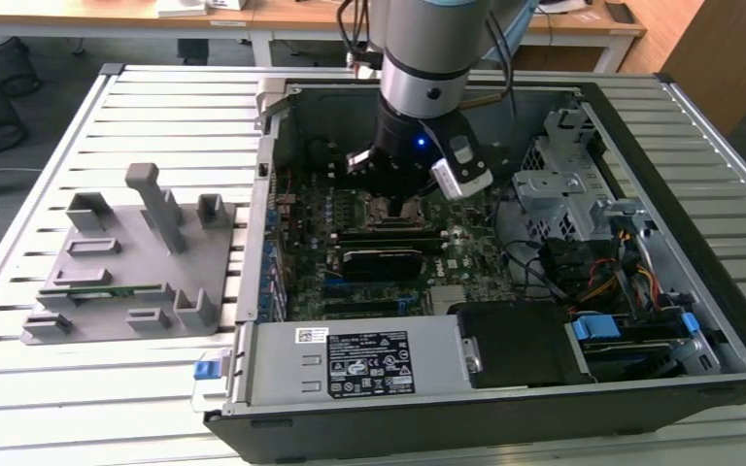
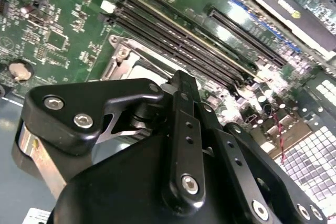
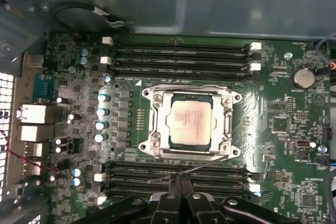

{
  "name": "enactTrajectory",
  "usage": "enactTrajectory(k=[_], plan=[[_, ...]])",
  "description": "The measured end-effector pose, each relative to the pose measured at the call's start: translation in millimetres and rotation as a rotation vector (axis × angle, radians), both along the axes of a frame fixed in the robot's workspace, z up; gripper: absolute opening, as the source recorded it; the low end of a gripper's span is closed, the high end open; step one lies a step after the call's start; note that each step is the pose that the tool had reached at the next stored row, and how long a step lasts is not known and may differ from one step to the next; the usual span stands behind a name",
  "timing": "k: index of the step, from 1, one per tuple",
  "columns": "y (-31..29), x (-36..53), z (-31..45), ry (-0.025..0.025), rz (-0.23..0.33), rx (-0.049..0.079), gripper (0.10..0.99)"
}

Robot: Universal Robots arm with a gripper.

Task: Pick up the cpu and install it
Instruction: 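Install the second cpu locking lever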

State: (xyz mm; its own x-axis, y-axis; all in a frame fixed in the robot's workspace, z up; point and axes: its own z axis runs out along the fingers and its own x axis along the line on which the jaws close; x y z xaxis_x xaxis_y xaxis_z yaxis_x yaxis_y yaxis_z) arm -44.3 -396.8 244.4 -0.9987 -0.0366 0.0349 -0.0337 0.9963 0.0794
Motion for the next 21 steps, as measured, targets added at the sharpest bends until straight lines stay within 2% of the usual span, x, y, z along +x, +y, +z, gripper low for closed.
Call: enactTrajectory(k=[6,21], plan=[[-0.7,-5.1,-2.7,0.0,0.0,0.0,0.106],[-0.8,-7.2,-26.9,0.0024,0.0,0.0,0.106]])
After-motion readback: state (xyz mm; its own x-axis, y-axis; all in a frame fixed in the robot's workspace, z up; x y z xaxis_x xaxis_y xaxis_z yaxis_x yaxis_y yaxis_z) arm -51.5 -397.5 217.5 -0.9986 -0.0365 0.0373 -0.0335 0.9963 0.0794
